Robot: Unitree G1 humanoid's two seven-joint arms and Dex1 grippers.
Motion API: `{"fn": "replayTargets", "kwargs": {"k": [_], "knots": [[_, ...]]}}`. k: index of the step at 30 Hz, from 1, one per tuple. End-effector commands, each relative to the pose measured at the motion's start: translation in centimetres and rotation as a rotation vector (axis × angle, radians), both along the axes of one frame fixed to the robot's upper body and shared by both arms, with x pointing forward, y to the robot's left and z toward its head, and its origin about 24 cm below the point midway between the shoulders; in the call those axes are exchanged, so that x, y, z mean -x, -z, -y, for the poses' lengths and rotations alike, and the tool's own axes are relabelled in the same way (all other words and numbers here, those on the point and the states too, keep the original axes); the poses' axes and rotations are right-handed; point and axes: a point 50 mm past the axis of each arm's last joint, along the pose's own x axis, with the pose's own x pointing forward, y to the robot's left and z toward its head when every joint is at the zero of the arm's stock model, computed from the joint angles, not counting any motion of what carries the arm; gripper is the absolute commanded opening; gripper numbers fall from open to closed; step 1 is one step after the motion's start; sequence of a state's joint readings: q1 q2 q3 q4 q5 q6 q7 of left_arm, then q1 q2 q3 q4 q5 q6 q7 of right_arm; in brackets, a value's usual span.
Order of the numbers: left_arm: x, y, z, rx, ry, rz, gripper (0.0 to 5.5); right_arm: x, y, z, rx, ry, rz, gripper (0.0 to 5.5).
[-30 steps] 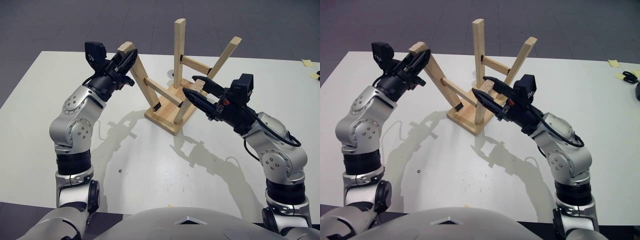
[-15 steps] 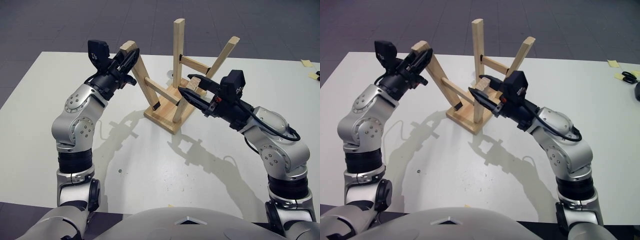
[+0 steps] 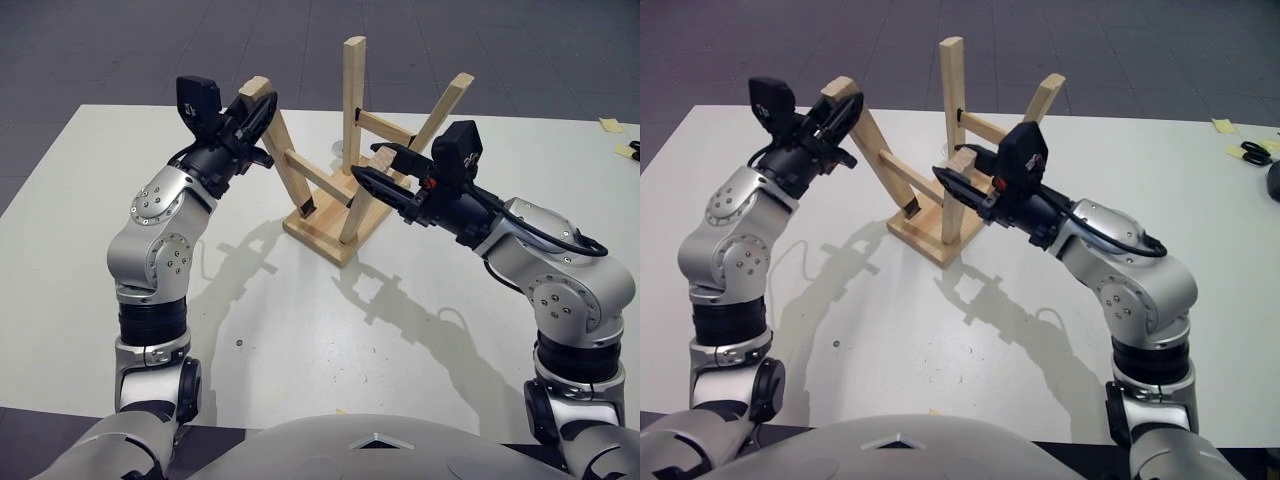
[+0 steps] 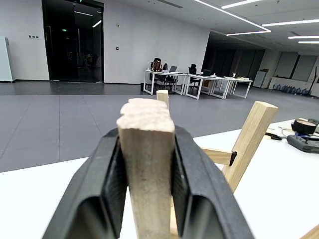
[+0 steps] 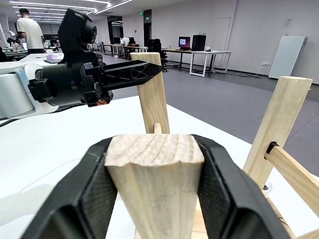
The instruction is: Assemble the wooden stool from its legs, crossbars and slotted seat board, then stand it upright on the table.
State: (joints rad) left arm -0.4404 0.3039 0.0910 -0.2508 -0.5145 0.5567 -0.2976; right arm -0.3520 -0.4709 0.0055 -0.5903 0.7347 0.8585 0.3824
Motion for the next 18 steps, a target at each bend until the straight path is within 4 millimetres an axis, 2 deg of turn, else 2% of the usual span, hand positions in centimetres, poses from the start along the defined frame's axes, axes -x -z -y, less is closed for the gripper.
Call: {"fn": "replayTargets", "kwargs": {"k": [1, 13, 18], "knots": [[0.2, 2.2, 0.7, -0.040, 0.074, -0.110, 1.02, -0.5, 3.3, 0.7, 0.068, 0.087, -0.223, 2.11], [0.8, -0.1, 2.2, -0.047, 0.196, -0.043, 1.02, -0.5, 3.5, 0.8, 0.053, 0.123, -0.225, 2.11], [1.4, 0.3, 3.0, -0.048, 0.236, -0.059, 1.02, -0.6, 3.4, 0.9, 0.037, 0.143, -0.220, 2.11]]}}
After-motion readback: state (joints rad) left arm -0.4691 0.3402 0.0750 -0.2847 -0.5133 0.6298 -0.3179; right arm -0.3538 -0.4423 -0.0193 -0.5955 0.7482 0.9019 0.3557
